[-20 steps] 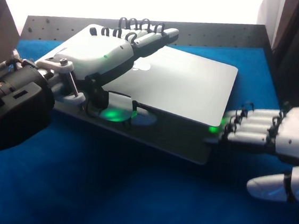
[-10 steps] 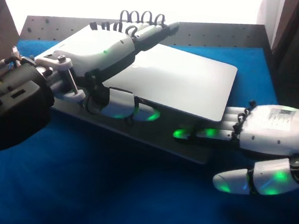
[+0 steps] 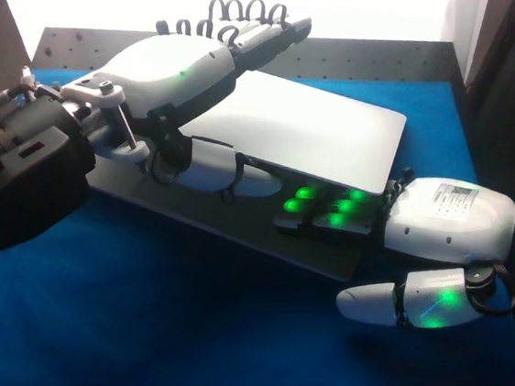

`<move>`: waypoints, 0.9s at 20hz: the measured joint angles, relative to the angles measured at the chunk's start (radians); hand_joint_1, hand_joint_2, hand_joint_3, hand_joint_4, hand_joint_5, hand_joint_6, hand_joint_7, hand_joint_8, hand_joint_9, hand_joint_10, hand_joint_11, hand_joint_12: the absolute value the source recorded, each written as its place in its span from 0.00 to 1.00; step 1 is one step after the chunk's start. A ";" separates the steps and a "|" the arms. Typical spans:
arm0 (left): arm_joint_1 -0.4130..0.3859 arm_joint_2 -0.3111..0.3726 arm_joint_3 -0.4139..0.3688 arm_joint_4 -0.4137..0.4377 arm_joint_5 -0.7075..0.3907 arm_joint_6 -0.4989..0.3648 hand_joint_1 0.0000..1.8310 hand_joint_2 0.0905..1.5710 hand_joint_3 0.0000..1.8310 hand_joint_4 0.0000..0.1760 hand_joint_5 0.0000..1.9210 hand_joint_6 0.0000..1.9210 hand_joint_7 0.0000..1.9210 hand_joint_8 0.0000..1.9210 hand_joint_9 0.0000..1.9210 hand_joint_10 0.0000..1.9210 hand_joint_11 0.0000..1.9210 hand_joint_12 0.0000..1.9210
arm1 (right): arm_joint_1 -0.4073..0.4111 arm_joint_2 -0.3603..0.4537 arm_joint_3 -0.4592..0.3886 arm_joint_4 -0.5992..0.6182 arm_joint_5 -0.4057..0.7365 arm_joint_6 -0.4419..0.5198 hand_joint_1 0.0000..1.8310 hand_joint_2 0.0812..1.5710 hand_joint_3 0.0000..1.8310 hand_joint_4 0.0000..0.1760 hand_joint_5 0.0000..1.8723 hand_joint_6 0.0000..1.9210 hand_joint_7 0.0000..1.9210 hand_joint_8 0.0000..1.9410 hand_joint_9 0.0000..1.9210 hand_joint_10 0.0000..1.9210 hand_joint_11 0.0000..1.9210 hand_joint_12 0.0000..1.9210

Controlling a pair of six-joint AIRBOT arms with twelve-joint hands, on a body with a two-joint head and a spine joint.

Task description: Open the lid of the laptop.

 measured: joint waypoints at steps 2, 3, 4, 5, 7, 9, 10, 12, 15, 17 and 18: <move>-0.023 0.000 0.008 0.004 0.011 -0.003 0.44 0.60 0.00 0.00 0.00 0.00 0.00 0.00 0.00 0.00 0.00 0.00 | -0.006 0.000 0.000 0.006 0.000 -0.002 0.00 0.88 0.00 0.00 0.00 0.00 0.00 0.00 0.00 0.00 0.00 0.00; -0.032 -0.002 0.014 0.006 0.013 -0.003 0.44 0.60 0.00 0.00 0.00 0.00 0.00 0.00 0.00 0.00 0.00 0.00 | -0.006 0.000 0.000 0.006 0.000 -0.002 0.00 0.88 0.00 0.00 0.00 0.00 0.00 0.00 0.00 0.00 0.00 0.00; -0.054 -0.006 0.030 0.014 0.022 -0.003 0.44 0.60 0.00 0.19 0.00 0.00 0.00 0.00 0.00 0.00 0.00 0.00 | -0.006 0.000 0.000 0.003 -0.002 -0.002 0.00 0.88 0.00 0.00 0.00 0.00 0.00 0.00 0.00 0.00 0.00 0.00; -0.074 -0.012 0.049 0.017 0.043 -0.002 0.45 0.61 0.00 0.14 0.00 0.00 0.00 0.00 0.00 0.00 0.00 0.00 | -0.006 0.000 0.000 0.003 -0.003 -0.003 0.00 0.88 0.00 0.00 0.00 0.00 0.00 0.00 0.00 0.00 0.00 0.00; -0.119 -0.021 0.092 0.021 0.079 -0.015 0.44 0.61 0.00 0.13 0.00 0.00 0.00 0.00 0.00 0.00 0.00 0.00 | -0.006 0.000 0.000 0.002 -0.002 -0.003 0.00 0.88 0.00 0.00 0.00 0.00 0.00 0.00 0.00 0.00 0.00 0.00; -0.174 -0.042 0.142 0.029 0.127 -0.018 0.46 0.61 0.00 0.00 0.00 0.00 0.00 0.00 0.00 0.00 0.00 0.00 | -0.007 0.000 0.002 0.000 -0.002 -0.003 0.00 0.88 0.00 0.00 0.00 0.00 0.00 0.00 0.00 0.00 0.00 0.00; -0.199 -0.054 0.167 0.035 0.158 -0.019 0.46 0.60 0.00 0.00 0.00 0.00 0.00 0.00 0.00 0.00 0.00 0.00 | -0.007 0.000 0.002 0.000 -0.003 -0.003 0.00 0.88 0.00 0.00 0.00 0.00 0.00 0.00 0.00 0.00 0.00 0.00; -0.259 -0.082 0.221 0.059 0.221 -0.022 0.43 0.60 0.00 0.00 0.00 0.00 0.00 0.00 0.00 0.00 0.00 0.00 | -0.007 0.000 0.002 0.000 -0.002 -0.003 0.00 0.87 0.00 0.00 0.00 0.00 0.00 0.00 0.00 0.00 0.00 0.00; -0.308 -0.122 0.296 0.064 0.296 -0.028 0.45 0.61 0.00 0.00 0.00 0.00 0.00 0.00 0.00 0.00 0.00 0.00 | -0.007 0.000 0.005 -0.003 -0.001 -0.003 0.00 0.88 0.00 0.00 0.00 0.00 0.00 0.00 0.00 0.00 0.00 0.00; -0.349 -0.159 0.355 0.080 0.368 -0.035 0.45 0.62 0.00 0.09 0.00 0.00 0.00 0.00 0.00 0.00 0.00 0.00 | -0.006 0.000 0.006 -0.006 -0.001 -0.003 0.00 0.88 0.00 0.00 0.00 0.00 0.00 0.00 0.00 0.00 0.00 0.00; -0.375 -0.193 0.403 0.075 0.403 -0.011 0.45 0.62 0.00 0.33 0.00 0.00 0.00 0.00 0.00 0.00 0.00 0.00 | -0.007 0.000 0.008 -0.010 -0.001 -0.003 0.00 0.88 0.00 0.00 0.00 0.00 0.00 0.00 0.00 0.00 0.00 0.00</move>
